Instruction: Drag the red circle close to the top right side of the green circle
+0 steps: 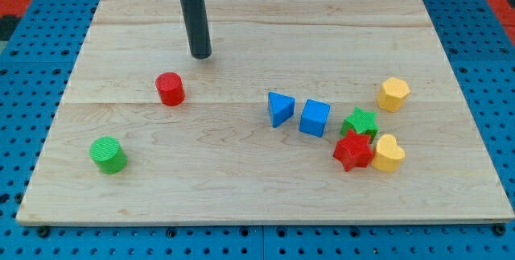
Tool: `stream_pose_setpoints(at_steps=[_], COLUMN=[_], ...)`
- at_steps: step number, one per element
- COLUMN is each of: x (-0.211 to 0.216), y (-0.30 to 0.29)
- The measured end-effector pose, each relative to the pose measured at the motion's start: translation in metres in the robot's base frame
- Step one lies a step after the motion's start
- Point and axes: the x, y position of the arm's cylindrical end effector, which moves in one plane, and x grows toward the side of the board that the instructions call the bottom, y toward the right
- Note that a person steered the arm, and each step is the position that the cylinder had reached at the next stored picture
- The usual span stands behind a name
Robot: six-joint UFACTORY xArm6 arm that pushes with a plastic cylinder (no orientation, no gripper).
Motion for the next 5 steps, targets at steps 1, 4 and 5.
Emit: stream_pose_setpoints(at_steps=[1,4,5], x=[0.033,0.052,0.052], y=[-0.043,-0.062,-0.053])
